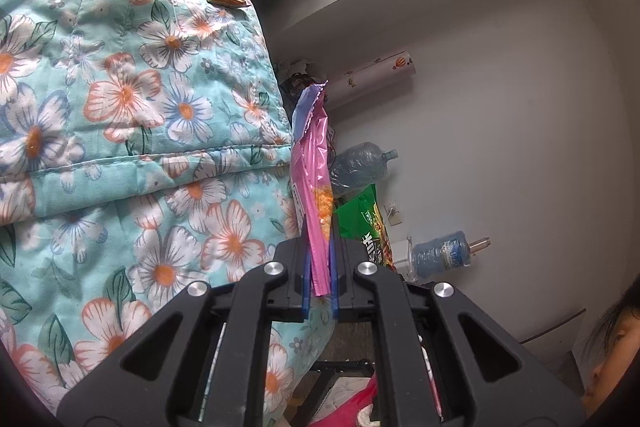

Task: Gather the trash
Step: 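Lift both snack bags off the bed and carry them toward the blue basket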

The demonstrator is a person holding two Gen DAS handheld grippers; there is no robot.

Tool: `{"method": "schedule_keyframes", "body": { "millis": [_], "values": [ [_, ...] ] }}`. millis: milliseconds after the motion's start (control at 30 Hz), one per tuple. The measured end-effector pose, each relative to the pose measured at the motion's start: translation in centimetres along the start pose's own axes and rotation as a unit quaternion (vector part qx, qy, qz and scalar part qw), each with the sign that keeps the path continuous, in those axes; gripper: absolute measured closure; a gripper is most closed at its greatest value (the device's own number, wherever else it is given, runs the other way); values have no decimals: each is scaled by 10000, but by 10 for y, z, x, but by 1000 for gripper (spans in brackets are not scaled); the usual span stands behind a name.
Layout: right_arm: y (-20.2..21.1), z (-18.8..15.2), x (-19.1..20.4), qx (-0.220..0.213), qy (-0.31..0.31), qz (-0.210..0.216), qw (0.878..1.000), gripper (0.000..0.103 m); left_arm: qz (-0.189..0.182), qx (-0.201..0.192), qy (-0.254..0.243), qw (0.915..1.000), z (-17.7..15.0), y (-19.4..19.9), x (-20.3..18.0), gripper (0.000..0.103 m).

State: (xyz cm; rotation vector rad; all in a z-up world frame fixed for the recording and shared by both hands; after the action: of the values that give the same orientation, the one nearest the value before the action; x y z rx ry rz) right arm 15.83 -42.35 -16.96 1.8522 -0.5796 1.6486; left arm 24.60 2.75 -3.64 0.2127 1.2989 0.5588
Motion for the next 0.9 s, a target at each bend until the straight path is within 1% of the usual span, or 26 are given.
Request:
{"method": "schedule_keyframes", "body": {
  "millis": [200, 367, 467, 567, 667, 733, 833, 900],
  "values": [
    [20, 4, 2, -299, 66, 1, 9995, 95, 54, -46, -124, 9999, 2, -1, -8, 98],
    [43, 11, 2, -625, 114, -54, 9980, 95, 77, -21, -197, 9998, 2, -10, -14, 98],
    [60, 15, 1, -889, 161, -211, 9957, 95, 116, -21, -293, 9995, 2, -15, -19, 98],
    [87, 20, 3, -1258, 235, -444, 9908, 95, 144, -13, -350, 9993, 3, -19, -22, 98],
    [117, 28, 4, -1679, 298, -735, 9826, 95, 155, -13, -401, 9991, 3, -23, -26, 98],
    [138, 34, 6, -1995, 374, -1038, 9737, 95, 153, -34, -477, 9987, 3, -25, -30, 98],
    [161, 43, 11, -2413, 466, -1606, 9559, 95, 136, -61, -679, 9976, 4, -29, -41, 98],
    [170, 50, 15, -2650, 535, -2050, 9407, 95, 165, -68, -866, 9961, 5, -34, -49, 98]
  ]
}}
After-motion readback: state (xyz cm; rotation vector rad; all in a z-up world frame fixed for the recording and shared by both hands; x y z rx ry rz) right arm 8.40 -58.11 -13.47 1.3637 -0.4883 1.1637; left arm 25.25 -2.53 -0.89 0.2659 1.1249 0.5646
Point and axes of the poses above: each gripper's, at about its wrist camera, not at the fingertips, and y roughly against the way its jaws point, x to its left, z to its top, the point moved 2 cm from there along -y, roughly the way its jaws point, and after that the axes turned 10 degrees about x, right-handed, at the moved point
